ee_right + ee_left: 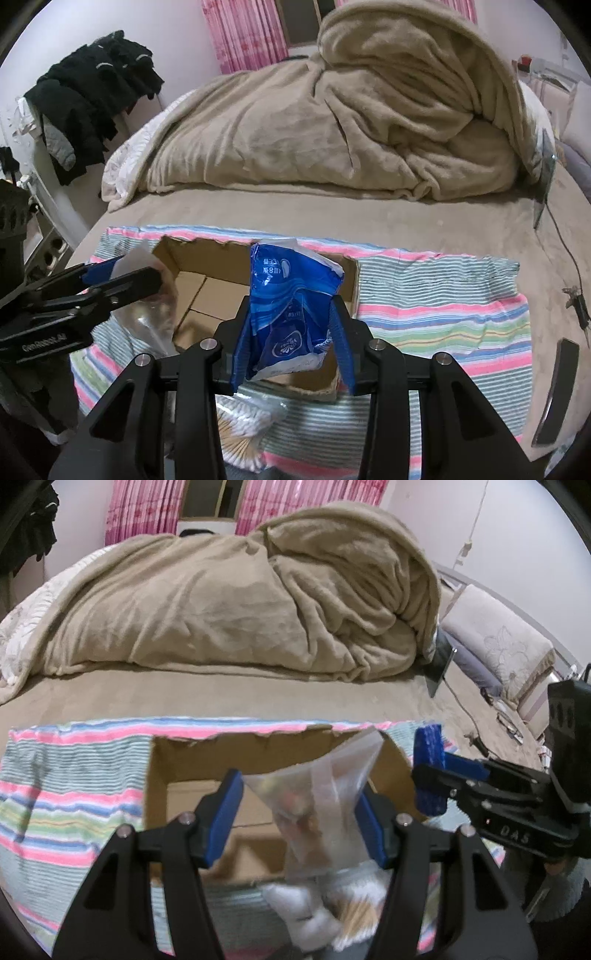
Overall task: Organize objects
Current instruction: 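Lower both held bags into the cardboard box and open both tools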
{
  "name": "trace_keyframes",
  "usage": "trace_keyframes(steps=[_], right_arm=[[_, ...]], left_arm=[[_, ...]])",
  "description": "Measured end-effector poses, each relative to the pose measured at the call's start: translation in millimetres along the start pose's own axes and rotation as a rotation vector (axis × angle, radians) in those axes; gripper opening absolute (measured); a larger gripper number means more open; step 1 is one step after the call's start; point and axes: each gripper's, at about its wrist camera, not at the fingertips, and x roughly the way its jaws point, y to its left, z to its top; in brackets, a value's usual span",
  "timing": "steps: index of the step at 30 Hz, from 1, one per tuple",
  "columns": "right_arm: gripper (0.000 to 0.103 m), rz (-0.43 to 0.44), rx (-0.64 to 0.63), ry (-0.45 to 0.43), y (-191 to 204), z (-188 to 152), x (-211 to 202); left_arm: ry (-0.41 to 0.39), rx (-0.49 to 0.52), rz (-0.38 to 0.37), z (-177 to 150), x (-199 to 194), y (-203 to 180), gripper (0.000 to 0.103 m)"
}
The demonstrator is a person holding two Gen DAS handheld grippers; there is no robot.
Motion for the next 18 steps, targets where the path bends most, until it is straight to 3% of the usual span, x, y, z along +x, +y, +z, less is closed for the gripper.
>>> trace_keyframes(steps=[11,16,18], right_arm=[[0.044,0.004,0.014,0.063,-6.6,-6.4,32.9],[0.053,0.011,0.05,0.054,-13.1,-4.5,28.4],[0.057,0.004,0.051,0.04,-13.0,-4.4,21.9]], left_arm=[[0.067,-0.007,-0.017,1.6,44.0,-0.7,0.064],[0.092,-0.027,-0.006,-0.3,50.9,2.5,0.07],[0.083,-0.036,0.002,0.4,47.0,4.0,0.078]])
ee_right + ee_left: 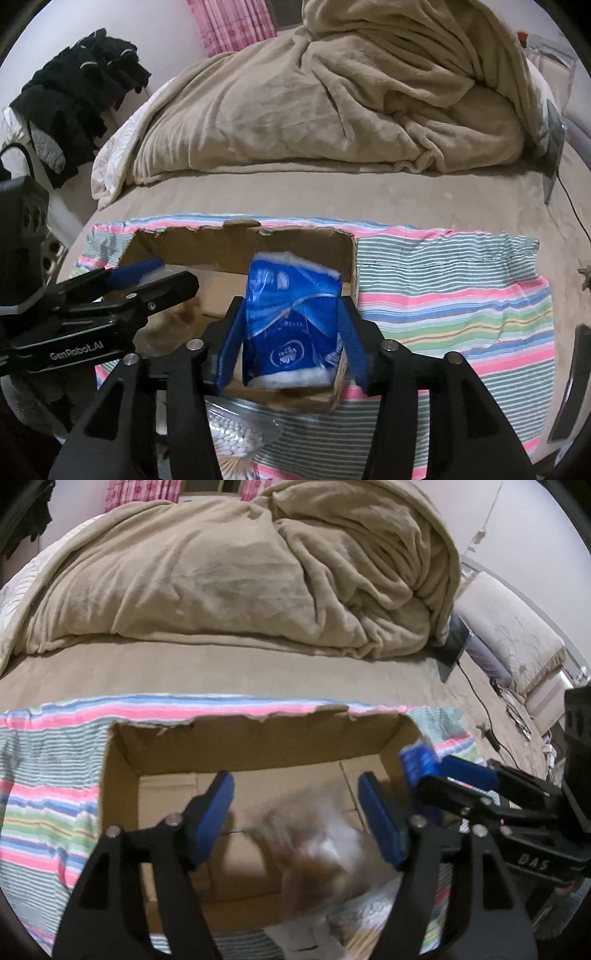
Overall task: Organize objects
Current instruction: 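Lower both held bags into the cardboard box and open both tools, then grasp the white socks with the left tool while the right tool grasps the cotton swab bag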
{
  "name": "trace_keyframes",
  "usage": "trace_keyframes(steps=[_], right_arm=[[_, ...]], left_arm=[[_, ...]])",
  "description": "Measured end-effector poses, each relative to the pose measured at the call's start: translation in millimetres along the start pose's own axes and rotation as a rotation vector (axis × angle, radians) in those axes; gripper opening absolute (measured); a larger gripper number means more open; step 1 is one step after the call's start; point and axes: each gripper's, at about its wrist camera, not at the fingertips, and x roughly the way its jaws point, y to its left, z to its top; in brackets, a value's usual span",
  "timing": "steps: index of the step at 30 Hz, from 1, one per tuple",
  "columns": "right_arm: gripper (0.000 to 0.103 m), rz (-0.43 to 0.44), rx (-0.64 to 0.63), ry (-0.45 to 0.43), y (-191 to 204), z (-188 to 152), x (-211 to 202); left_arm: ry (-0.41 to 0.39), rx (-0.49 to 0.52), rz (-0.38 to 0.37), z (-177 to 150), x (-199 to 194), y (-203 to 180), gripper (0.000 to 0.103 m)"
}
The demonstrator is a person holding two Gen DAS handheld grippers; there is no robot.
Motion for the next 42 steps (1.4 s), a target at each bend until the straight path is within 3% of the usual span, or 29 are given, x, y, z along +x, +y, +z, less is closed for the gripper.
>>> trace_keyframes(steps=[2,8,22,32,42], right_arm=[[0.062,-0.003,0.002,-0.008,0.6,0.1,-5.5],[0.063,-0.017,0.002,-0.036,8.0,-5.8,-29.2],[0.063,-0.019,-0.013,-0.054,34.4,-42.0,-78.6],[0.063,-0.012,-0.011,-0.005,43.2,-76.8,-78.9],[0.063,0.004,0.012,0.073,43.5,-98.7,-46.4]], left_arm=[[-0.015,-0.007,-0.001,0.4,-8.7,1.7,0.082],[-0.05,0.007,0.018,-6.1,-41.7,1.5,0.093],[-0.072,0.047,0.046,-56.7,-118.6,3.1,0.094],[-0.009,0.026,0.064,-100.7,-120.9,19.3,0.094],[0.057,0.003,0.054,-119.9,-94.7,25.0,0.094]])
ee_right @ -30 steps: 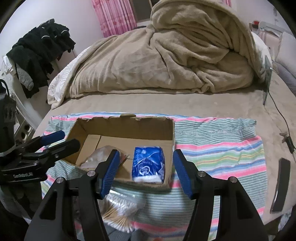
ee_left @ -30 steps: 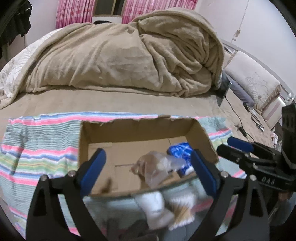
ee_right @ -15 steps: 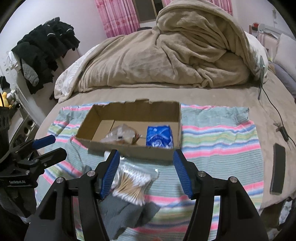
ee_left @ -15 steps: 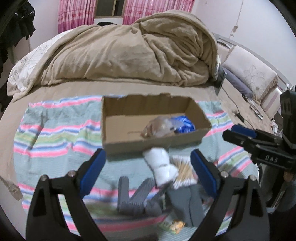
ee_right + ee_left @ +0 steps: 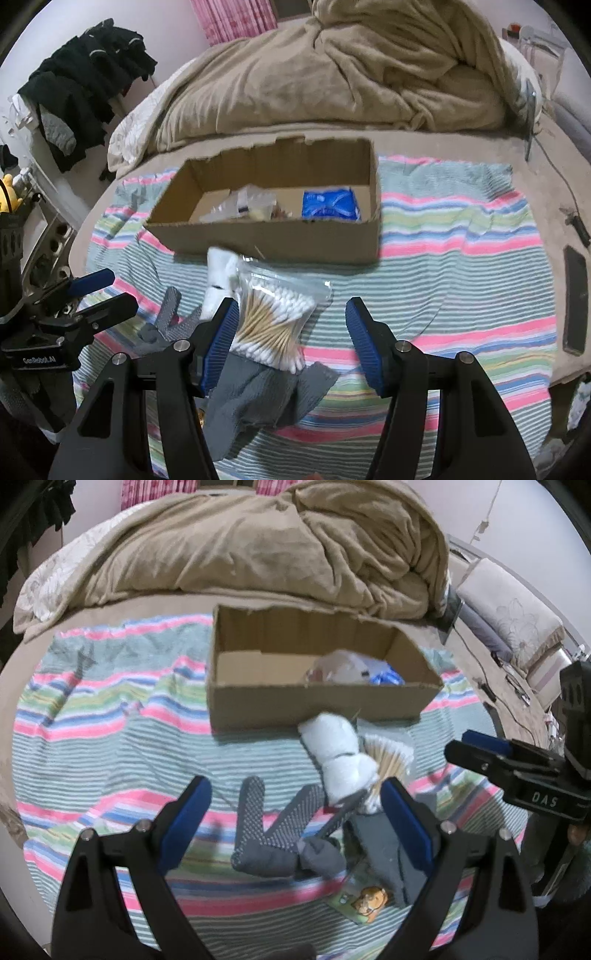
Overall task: Organize objects
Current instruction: 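Grasp the white socks with the left tool while the right tool grasps the cotton swab bag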
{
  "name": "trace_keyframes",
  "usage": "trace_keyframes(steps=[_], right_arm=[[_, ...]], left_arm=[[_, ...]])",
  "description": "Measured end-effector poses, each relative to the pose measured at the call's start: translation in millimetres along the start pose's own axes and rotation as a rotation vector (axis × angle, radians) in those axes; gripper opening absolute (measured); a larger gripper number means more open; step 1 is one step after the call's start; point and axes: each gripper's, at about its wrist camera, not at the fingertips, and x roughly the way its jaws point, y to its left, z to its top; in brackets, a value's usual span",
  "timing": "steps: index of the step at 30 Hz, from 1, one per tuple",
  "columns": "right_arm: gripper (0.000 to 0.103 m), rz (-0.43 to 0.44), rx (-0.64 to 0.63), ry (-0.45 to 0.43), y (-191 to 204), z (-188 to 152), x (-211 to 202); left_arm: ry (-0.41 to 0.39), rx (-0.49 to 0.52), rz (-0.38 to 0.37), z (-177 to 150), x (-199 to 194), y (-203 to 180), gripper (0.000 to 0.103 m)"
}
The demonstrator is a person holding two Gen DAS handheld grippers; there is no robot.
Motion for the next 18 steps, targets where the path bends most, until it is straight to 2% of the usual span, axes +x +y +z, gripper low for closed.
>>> trace_keyframes(steps=[12,15,18], right_arm=[[0.064,0.031,0.025,0.092,2.3,-7.5,56.4],[0.069,0.06,0.042,0.102,1.5,-6.3,65.3],[0.069,0.093,0.037,0.105,3.8,-6.4,70.7]], left_arm=[[0.062,0.006,-0.014,-8.7,33.0,2.5,0.094],[0.068,0.005,-0.018,-7.0,38.6,2.5,0.094],[0.072,0.006,-0.023,-4.6,43.9,0.8,0.094]])
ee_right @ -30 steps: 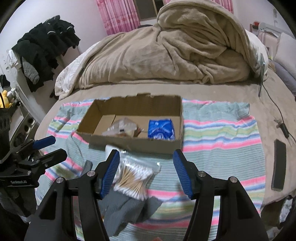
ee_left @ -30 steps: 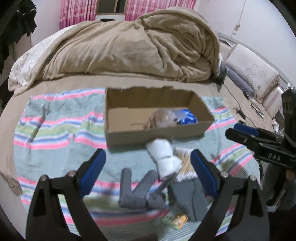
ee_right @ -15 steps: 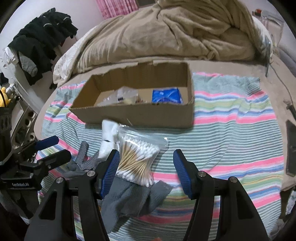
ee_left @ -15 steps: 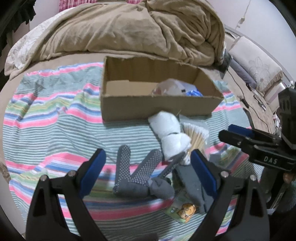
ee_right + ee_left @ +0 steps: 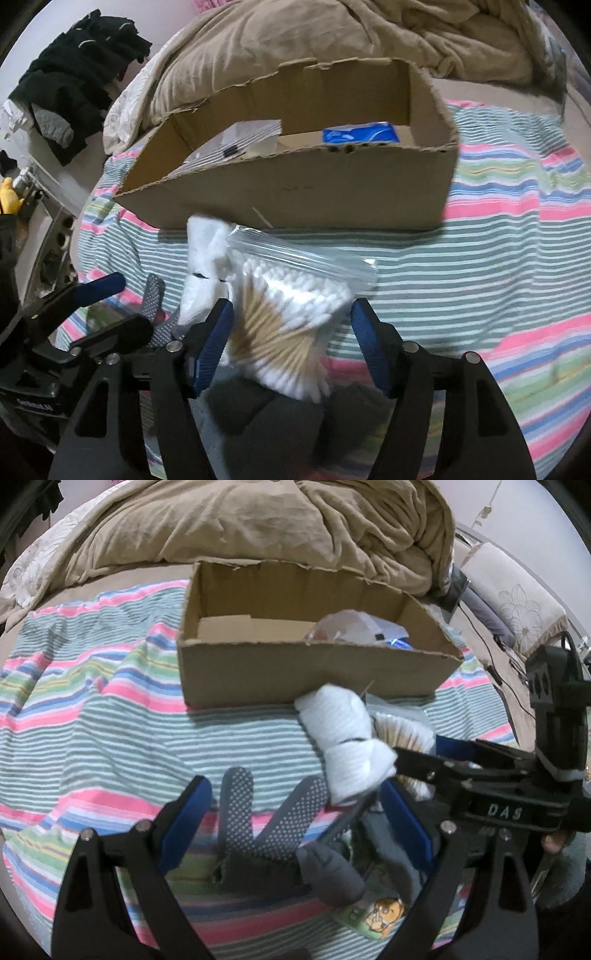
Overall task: Organize objects
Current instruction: 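Grasp the white socks with the left tool while the right tool grasps the cotton swab bag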
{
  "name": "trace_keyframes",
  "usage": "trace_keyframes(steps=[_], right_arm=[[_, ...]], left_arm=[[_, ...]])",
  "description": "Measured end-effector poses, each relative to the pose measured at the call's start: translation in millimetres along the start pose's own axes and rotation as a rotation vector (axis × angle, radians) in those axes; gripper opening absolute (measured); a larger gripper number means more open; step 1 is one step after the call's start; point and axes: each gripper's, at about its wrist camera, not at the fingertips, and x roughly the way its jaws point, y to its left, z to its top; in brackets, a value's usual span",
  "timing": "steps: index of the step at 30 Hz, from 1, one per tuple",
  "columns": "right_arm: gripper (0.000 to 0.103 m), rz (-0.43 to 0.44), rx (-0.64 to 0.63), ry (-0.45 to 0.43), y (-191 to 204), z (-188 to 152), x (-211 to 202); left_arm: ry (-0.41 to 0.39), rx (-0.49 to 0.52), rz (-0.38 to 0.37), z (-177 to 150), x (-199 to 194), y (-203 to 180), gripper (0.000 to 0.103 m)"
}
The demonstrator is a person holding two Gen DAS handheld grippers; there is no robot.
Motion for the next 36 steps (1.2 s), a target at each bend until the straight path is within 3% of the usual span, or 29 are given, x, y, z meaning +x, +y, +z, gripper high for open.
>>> trace_keyframes(steps=[3,7,12,17,20,24,29,36], right_arm=[[0.054,-0.015,-0.02,0.004,0.1,0.2,2.1],[0.045,-0.008,-0.03,-0.011,-6.5,-0.3,-5.8],[0.044,-0.026,-0.008,-0.053,-23.6,-0.9,-26.0],[0.044,-0.037,0.007,-0.088,-36.3,0.0,-44.6],[0.044,-0.041,0.016,-0.095,-39.4,1.7,-48.6],[0.044,-0.04,0.023,-0.11,-40.1,1.5,-55.5],[0.044,-0.044,0.017,-0.139,-35.6,1.0,-71.1],[0.044,-0.034,-0.009,-0.184,-21.8,7.3,-93.0]], left_arm=[[0.004,0.006,-0.007,3.3,4.8,-3.9,0.093],[0.015,0.02,-0.011,10.2,13.2,-13.5,0.093],[0.041,0.026,-0.005,16.6,31.2,-24.5,0.091],[0.067,0.063,0.018,22.1,51.7,-37.9,0.072],[0.072,0.075,0.004,23.6,57.1,-42.8,0.053],[0.067,0.072,-0.015,21.7,51.9,-44.0,0.045],[0.044,0.059,-0.032,17.3,34.3,-41.9,0.043],[-0.044,0.055,-0.05,20.3,-19.2,-33.6,0.043]])
